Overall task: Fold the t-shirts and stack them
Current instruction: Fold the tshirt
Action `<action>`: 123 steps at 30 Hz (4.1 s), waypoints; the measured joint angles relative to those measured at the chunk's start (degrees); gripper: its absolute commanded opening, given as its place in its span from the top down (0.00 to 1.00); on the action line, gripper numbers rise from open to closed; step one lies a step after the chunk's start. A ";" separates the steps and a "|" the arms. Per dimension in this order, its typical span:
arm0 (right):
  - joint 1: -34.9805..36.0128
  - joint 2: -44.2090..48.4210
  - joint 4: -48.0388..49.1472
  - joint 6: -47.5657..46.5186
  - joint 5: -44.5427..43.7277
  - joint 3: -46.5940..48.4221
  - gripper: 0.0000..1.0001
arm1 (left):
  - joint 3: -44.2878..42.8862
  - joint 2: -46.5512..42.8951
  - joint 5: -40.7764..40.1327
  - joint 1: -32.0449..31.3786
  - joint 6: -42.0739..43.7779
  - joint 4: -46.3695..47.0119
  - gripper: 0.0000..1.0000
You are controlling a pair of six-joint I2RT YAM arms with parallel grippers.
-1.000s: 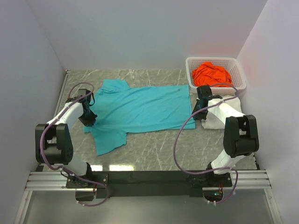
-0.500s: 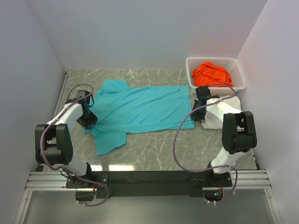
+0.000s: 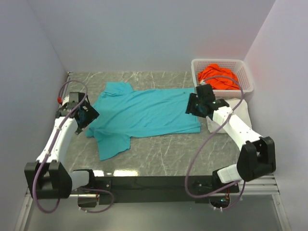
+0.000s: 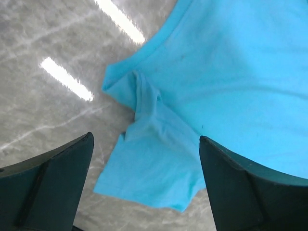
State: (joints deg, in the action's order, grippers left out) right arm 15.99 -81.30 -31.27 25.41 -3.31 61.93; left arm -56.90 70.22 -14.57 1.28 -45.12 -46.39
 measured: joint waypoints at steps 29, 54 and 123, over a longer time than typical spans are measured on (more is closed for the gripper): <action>50.16 -26.38 17.33 -18.67 4.66 11.28 0.47 | 23.80 -2.71 3.50 -17.40 -15.54 3.32 0.24; 50.25 -34.12 24.00 -22.80 5.55 13.44 0.94 | 22.62 -1.16 0.37 -18.25 -16.41 1.53 0.93; 32.81 -7.50 22.32 -16.61 1.18 -7.76 0.44 | -24.59 34.88 -6.29 -18.36 1.27 8.07 0.99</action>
State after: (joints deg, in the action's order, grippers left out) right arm 48.80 -88.79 -8.95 8.80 -2.13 54.17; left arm -81.49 105.10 -20.86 -17.08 -43.86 -38.33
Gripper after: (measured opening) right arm 0.598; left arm 0.023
